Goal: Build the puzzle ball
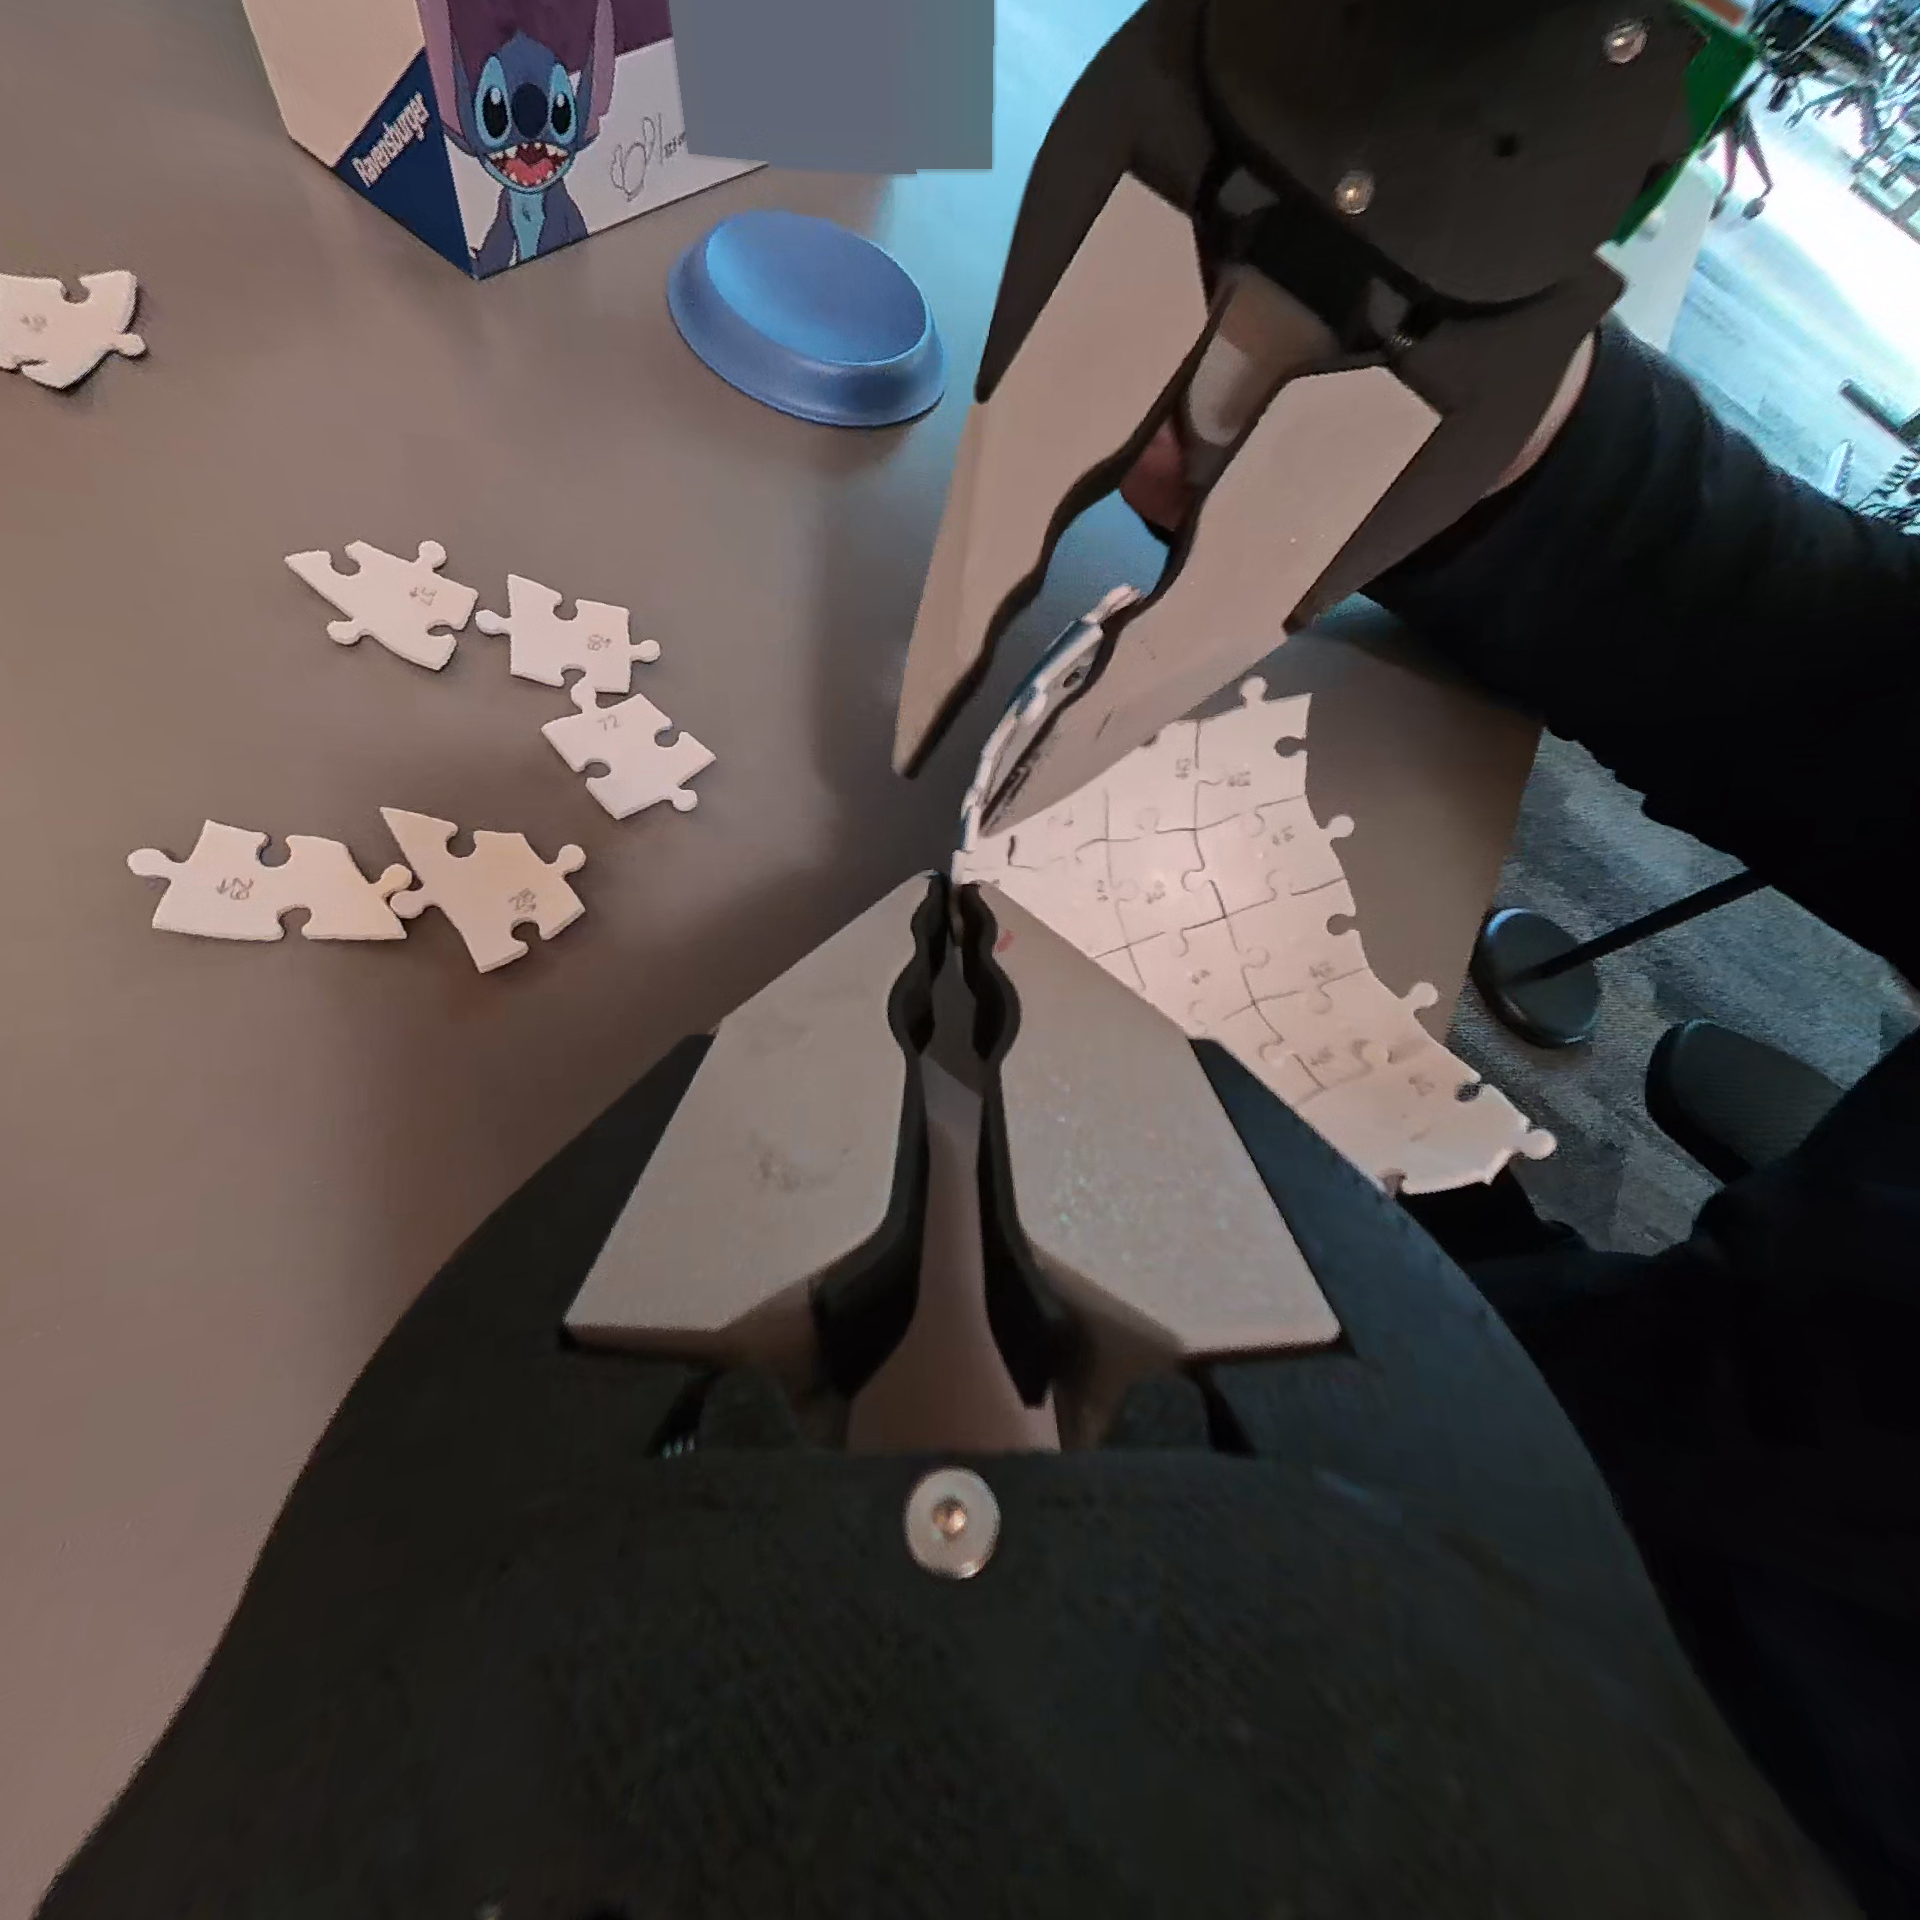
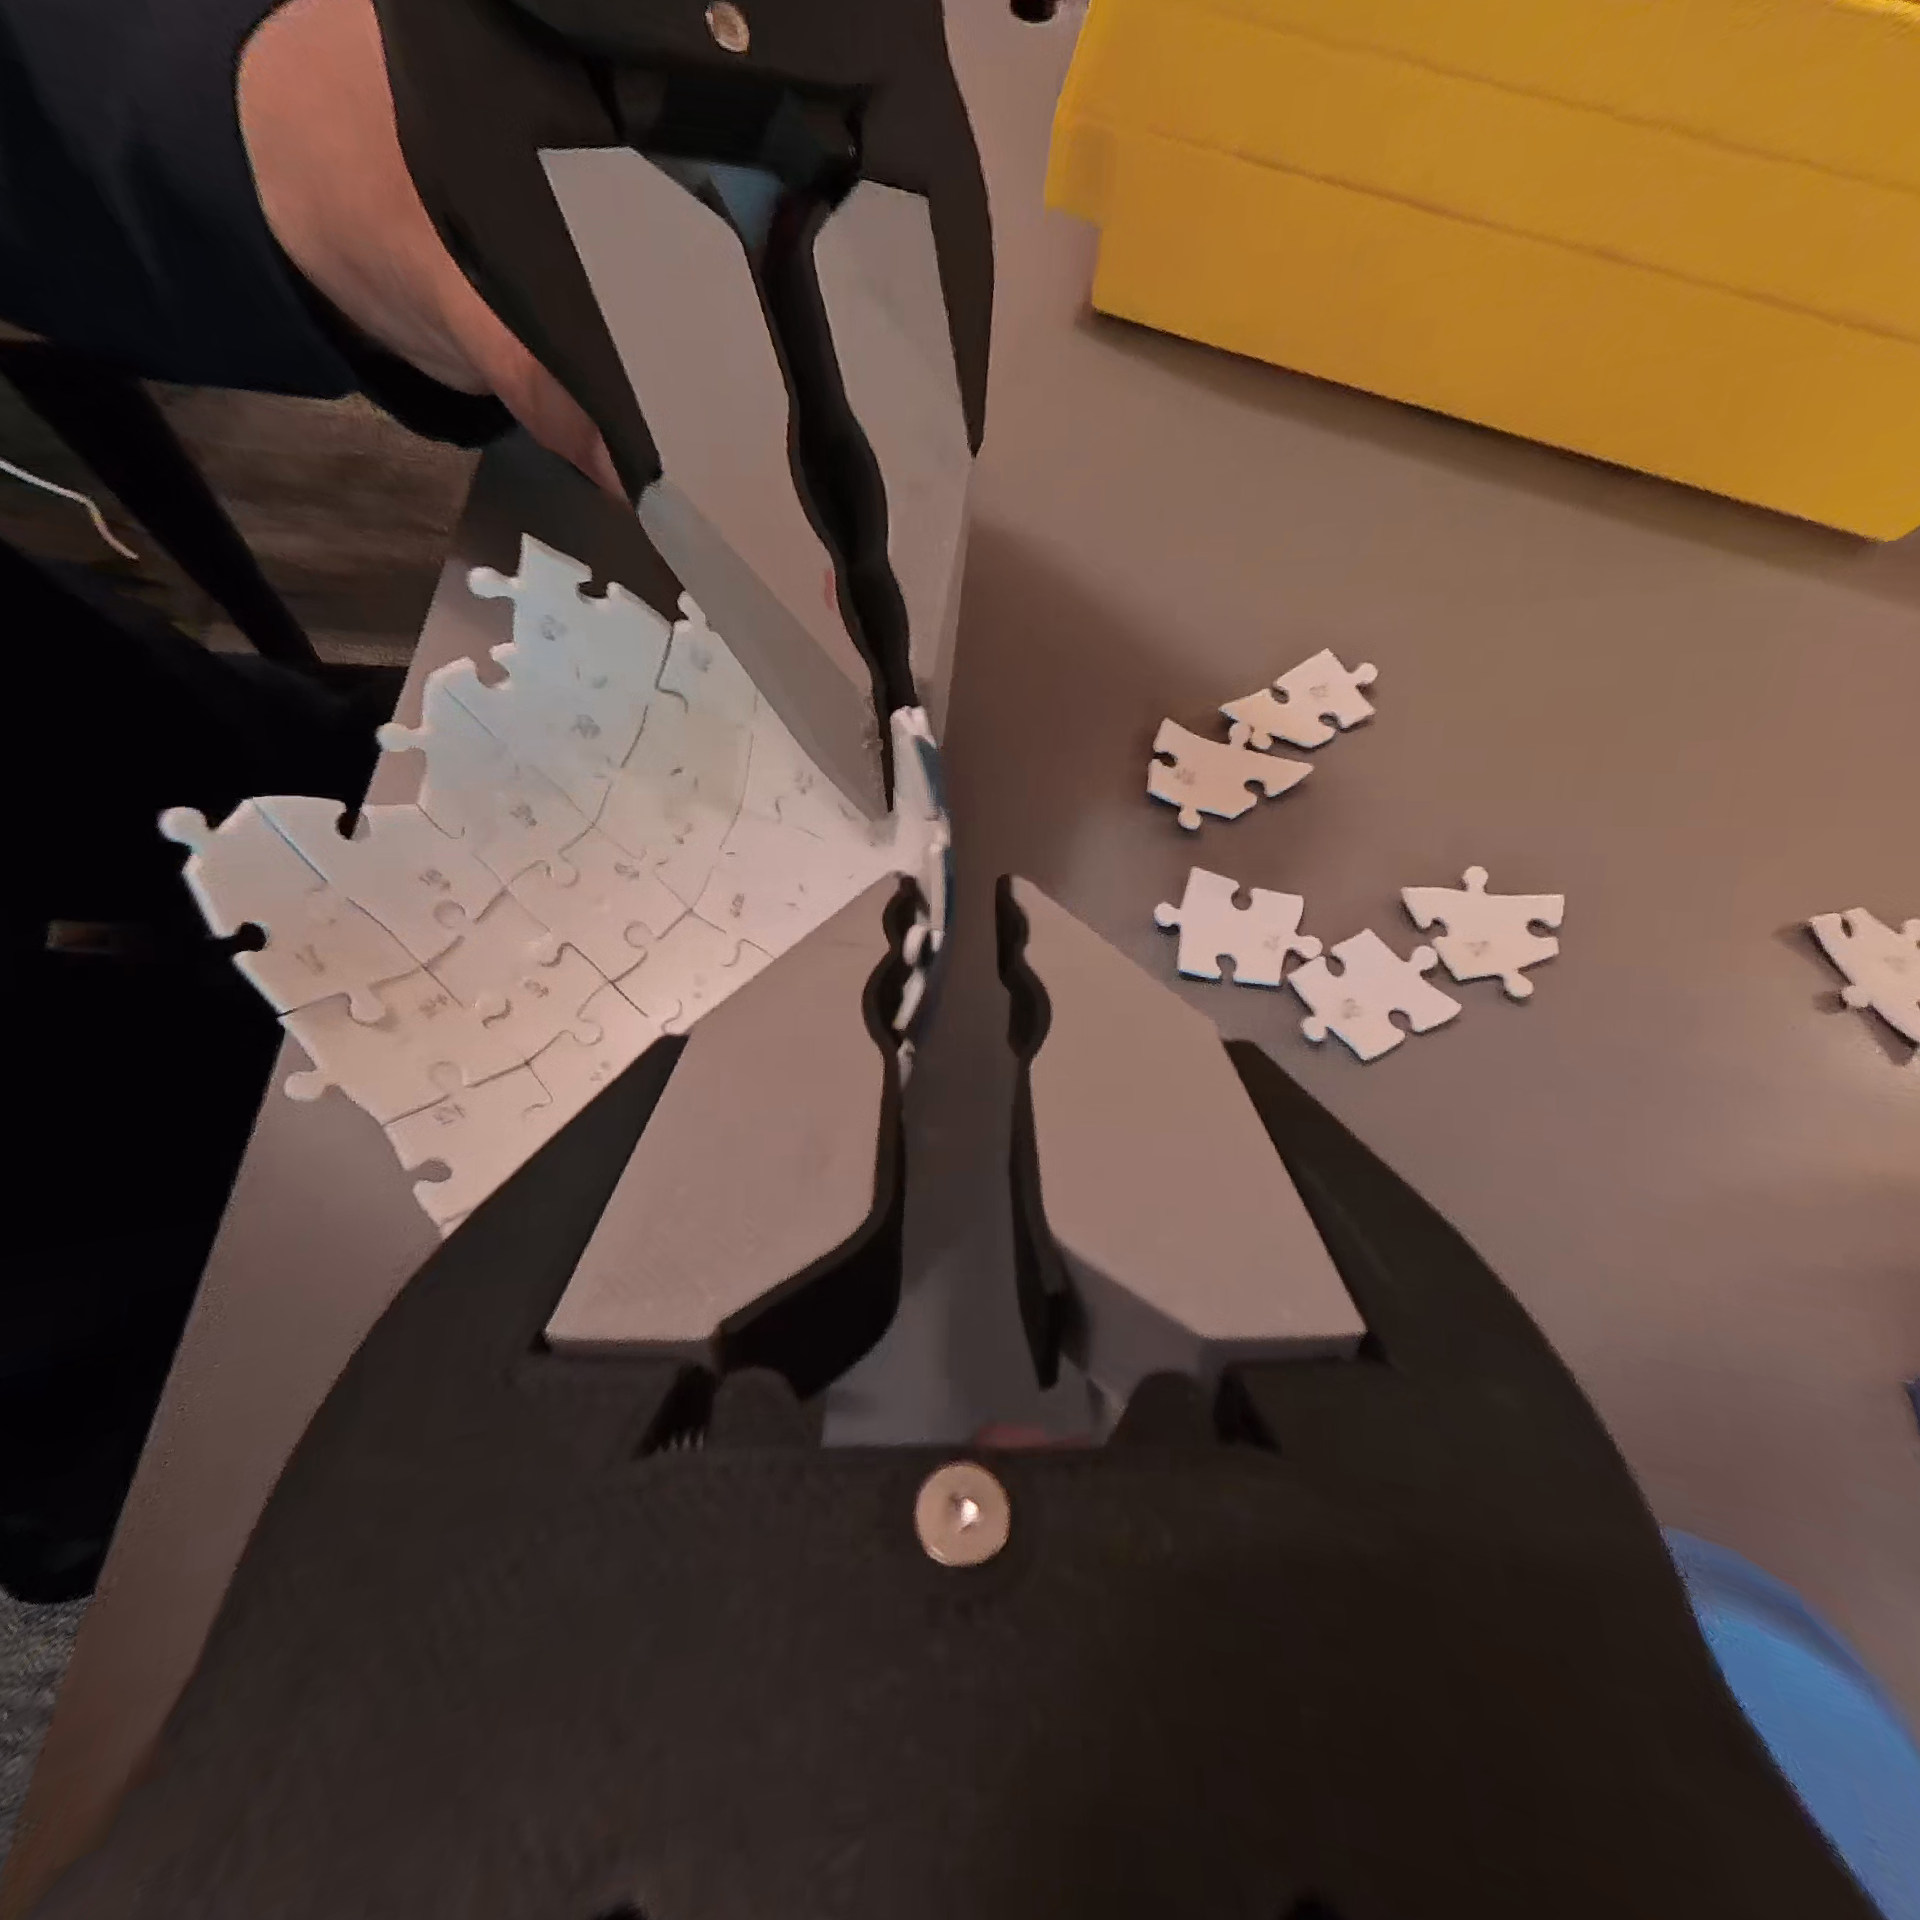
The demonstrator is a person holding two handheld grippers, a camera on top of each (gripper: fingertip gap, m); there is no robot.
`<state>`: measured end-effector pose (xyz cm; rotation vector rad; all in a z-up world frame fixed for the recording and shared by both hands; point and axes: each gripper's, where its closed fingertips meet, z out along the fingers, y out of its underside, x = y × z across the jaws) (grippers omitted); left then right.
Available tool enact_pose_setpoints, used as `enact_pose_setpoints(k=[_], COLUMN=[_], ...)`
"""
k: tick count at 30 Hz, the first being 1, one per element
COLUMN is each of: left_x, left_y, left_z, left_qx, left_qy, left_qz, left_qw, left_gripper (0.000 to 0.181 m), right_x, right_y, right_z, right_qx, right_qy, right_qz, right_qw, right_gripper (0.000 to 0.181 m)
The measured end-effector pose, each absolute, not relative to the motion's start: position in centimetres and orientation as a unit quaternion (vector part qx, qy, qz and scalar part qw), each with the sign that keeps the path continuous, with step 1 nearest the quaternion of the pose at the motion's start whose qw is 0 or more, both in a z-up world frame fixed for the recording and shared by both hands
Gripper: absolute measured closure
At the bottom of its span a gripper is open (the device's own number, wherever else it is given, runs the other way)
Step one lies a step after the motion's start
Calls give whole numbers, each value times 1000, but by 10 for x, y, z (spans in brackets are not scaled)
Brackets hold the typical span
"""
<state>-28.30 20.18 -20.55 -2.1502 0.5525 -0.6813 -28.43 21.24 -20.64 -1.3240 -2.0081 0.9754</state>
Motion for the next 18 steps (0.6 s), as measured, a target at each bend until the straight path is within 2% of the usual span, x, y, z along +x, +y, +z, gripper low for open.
enact_pose_setpoints(k=[2,7,10,18], left_x=[-283,-285,-289,-291], left_y=[202,204,205,202], left_z=[-204,-204,-201,-197], left_qx=[-848,-848,-848,-847], left_qy=[219,222,223,233], left_qz=[-268,-252,-229,-204], left_qw=[402,410,422,432], left_gripper=[181,181,181,181], right_x=[-284,-283,-277,-264], right_y=[208,210,218,216], right_z=[-206,-206,-211,-218], right_qx=[-484,-487,-507,-547], right_qy=[-747,-746,-747,-739], right_qz=[372,370,349,350], right_qw=[263,263,250,178], right_gripper=[178,179,170,167])
